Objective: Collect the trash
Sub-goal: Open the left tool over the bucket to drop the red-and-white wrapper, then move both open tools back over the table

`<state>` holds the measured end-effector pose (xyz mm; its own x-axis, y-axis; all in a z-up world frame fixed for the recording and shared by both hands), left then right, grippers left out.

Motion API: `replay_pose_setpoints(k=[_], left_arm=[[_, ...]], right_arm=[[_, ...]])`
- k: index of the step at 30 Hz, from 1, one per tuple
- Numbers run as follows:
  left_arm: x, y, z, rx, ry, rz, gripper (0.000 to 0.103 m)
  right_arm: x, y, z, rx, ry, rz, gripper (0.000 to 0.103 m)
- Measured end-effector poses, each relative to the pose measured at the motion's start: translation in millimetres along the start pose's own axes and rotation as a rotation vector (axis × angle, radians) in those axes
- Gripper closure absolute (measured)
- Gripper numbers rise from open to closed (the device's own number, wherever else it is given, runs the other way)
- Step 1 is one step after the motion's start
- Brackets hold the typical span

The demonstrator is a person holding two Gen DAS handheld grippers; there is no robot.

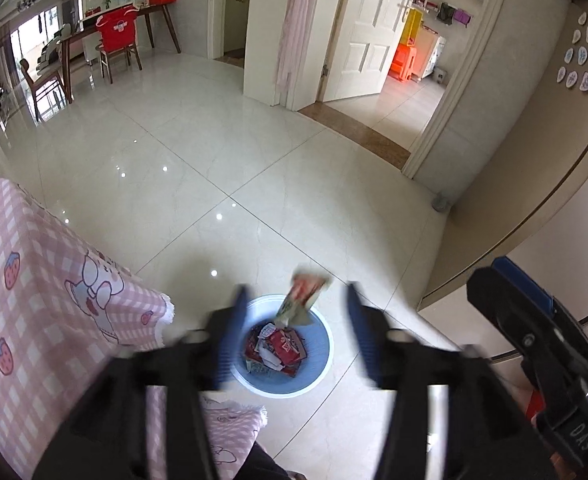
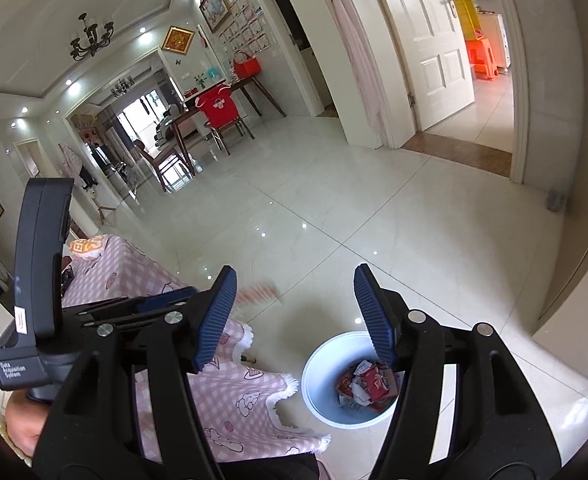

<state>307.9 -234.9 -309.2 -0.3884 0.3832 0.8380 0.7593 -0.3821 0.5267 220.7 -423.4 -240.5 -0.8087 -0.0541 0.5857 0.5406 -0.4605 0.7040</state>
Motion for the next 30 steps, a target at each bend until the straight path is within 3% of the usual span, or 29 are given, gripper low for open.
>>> replay_pose_setpoints(k=[10,17,22,30], left_arm=[[12,-9,9,0.029,0.002,-0.007,0.035],[46,-15,27,0.043,0.025,-0.057,0.035],[79,-18,61,0.070,0.066,-0.106,0.035],[130,-28,149,0.130,0.188,-0.169,0.035]], right_arm=[[-1,-10,3,-0.004,0.007,0.032,0.042],[2,-14,26,0.025,0.033,0.041,0.042],[0,-13,58,0.065,0.083,0.054,0.042],[-19,-19,150,0.188,0.191,0.094,0.042]])
Point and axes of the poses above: each gripper's, at about its wrist camera, not at the fingertips, and x roughly against the way its jaws point, z to its left, y to its top, the point moved 7 cm from there along -x, roughly the way its jaws point, and after that the axes turned 2 degrees about z, right-handed, at the moved point
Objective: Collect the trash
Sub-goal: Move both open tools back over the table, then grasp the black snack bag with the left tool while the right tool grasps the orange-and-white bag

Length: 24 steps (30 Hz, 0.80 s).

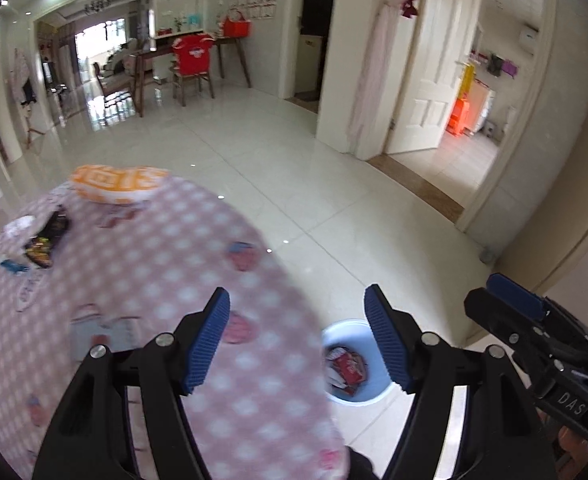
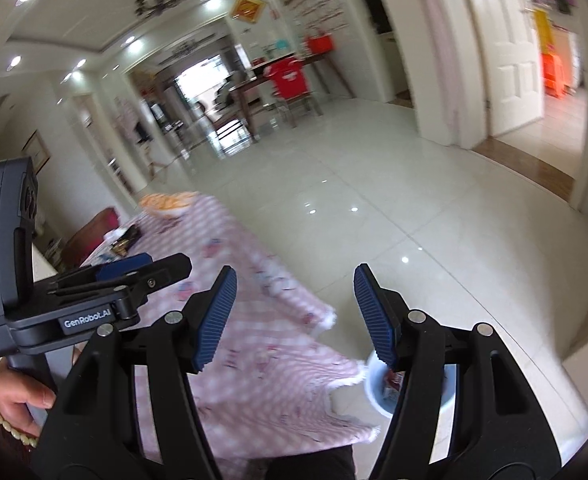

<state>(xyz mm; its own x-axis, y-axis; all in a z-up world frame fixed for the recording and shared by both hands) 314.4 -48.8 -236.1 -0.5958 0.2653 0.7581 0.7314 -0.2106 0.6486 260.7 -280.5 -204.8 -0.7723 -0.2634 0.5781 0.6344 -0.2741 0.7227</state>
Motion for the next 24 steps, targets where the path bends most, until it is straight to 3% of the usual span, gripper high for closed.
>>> replay_pose_setpoints(k=[4,6,13,18,24], left_arm=[[9,5,63,0.018,0.088,-0.021,0.027],[11,11,102,0.024,0.158,-0.030,0.026],[0,33,209,0.049,0.269,-0.038,0.025],[-31,40,251,0.049,0.287,0.028,0.023],[-67,44,272,-0.008,0.340,0.106,0.023]], right_arm=[[-32,14,49,0.090,0.028,0.029,0.039],[-49,22,69,0.129,0.034,0.039,0.039],[-125,39,145,0.298,0.050,0.092,0.031],[-180,53,176,0.402,0.042,0.115,0.026],[-235,64,194,0.533,0.002,0.149,0.024]])
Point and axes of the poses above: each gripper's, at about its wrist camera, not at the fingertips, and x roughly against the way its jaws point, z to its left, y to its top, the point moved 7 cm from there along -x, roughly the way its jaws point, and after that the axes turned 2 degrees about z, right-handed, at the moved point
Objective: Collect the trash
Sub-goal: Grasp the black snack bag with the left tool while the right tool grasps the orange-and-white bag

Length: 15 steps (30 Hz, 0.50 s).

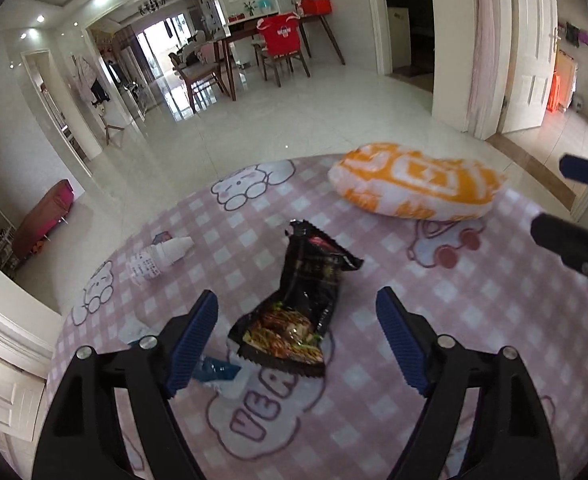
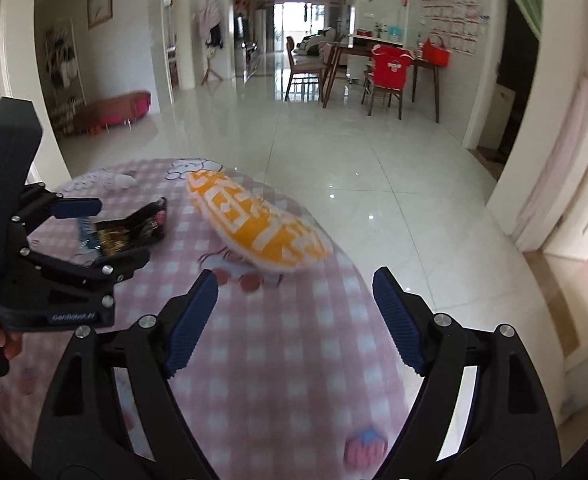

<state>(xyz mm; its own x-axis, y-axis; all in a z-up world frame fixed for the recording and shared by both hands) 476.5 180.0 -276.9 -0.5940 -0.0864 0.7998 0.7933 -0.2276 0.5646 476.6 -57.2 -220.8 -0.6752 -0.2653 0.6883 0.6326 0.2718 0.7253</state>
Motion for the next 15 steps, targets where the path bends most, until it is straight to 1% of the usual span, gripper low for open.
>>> replay_pose_setpoints(k=[2,3,4,5,7,8,9,10,11,12,13,15], left_arm=[[-6,-1,2,0.003,-0.001,0.008,0.024],[-9,0,2,0.002,-0.006,0.011,0.027],[-11,0,2,0.005,-0.021,0.015,0.036],[-10,1,1,0.015,-0.043,0.012,0.041],[-12,2,4,0.022,-0.056,0.018,0.062],[-12,3,4,0.022,-0.063,0.020,0.067],[-12,3,4,0.020,-0.073,0.017,0.081],[-11,3,3,0.018,-0.079,0.015,0.085],[-9,3,3,0.020,-0.071,0.014,0.086],[-7,3,2,0.022,-0.068,0.012,0.089],[-5,2,1,0.023,-0.073,0.009,0.091],[4,0,-4,0.030,-0.098,0.002,0.092]], right_arm=[[-16,7,3,0.029,0.011,0.016,0.024],[-21,8,5,0.042,0.016,0.023,0.024],[-30,11,7,0.063,0.021,0.036,0.024],[-38,14,10,0.082,0.027,0.049,0.024],[-52,17,15,0.108,0.039,0.085,0.024],[-60,17,17,0.112,0.053,0.107,0.024],[-63,17,16,0.108,0.063,0.120,0.024],[-68,16,16,0.092,0.069,0.139,0.030],[-68,15,17,0.081,0.072,0.139,0.041],[-68,14,17,0.063,0.093,0.144,0.054],[-67,12,18,0.057,0.096,0.145,0.060],[-57,6,21,0.062,0.101,0.136,0.065]])
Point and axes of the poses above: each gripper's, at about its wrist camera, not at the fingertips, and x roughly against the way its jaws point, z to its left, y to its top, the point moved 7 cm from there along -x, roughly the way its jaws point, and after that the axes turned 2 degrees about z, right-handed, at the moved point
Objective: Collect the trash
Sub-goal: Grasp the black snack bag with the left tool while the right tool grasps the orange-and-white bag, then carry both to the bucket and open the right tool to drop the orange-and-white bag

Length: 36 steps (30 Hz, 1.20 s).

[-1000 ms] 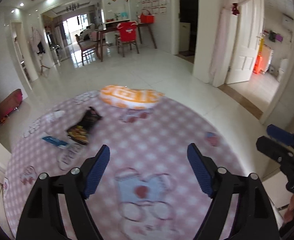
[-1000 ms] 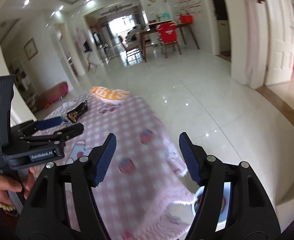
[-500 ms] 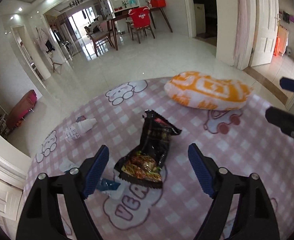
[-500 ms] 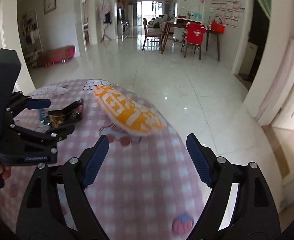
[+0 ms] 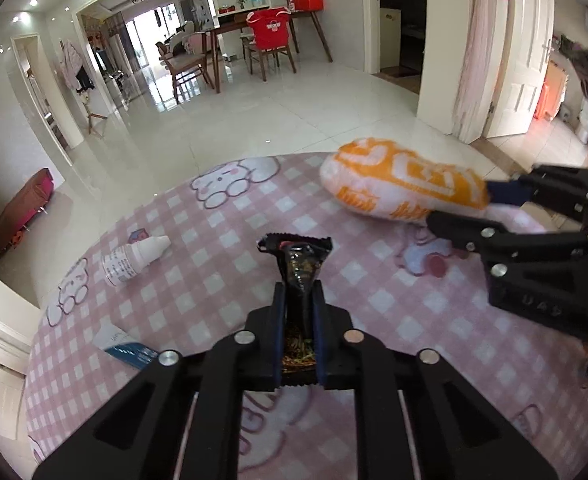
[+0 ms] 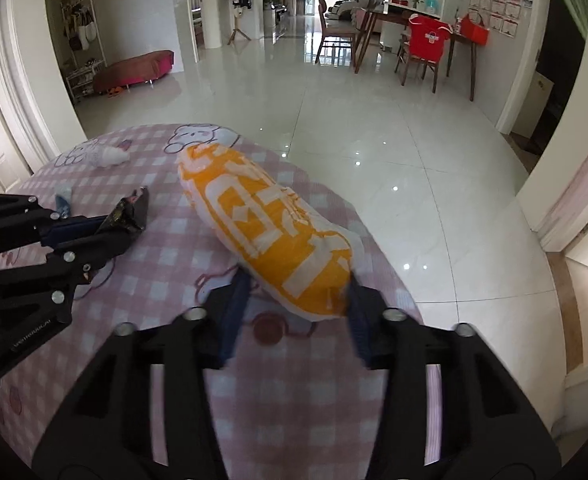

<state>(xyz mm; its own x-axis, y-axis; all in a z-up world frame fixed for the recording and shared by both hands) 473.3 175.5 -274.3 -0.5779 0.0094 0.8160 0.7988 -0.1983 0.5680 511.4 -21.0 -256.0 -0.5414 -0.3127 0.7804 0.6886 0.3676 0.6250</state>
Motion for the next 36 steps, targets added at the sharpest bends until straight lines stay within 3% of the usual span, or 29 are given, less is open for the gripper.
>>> replay_pose_setpoints(k=[10,15,22,28,36], left_arm=[[67,-9,-48,0.001,-0.101,-0.082,0.093],[111,-14,-103,-0.046,-0.156,-0.135,0.093],[153,-23,-207,-0.129,-0.286,-0.164,0.093],[145,-44,-293,-0.170,-0.412,-0.105,0.093],[111,-62,-359,-0.214,-0.427,-0.036,0.093]], right_arm=[[100,-43,-24,-0.178,0.091,-0.135,0.068],[162,-83,-49,-0.273,0.098,-0.204,0.068],[233,-174,-102,-0.424,0.027,-0.269,0.067],[262,-254,-143,-0.585,-0.022,-0.273,0.066],[268,-313,-173,-0.723,-0.043,-0.266,0.064]])
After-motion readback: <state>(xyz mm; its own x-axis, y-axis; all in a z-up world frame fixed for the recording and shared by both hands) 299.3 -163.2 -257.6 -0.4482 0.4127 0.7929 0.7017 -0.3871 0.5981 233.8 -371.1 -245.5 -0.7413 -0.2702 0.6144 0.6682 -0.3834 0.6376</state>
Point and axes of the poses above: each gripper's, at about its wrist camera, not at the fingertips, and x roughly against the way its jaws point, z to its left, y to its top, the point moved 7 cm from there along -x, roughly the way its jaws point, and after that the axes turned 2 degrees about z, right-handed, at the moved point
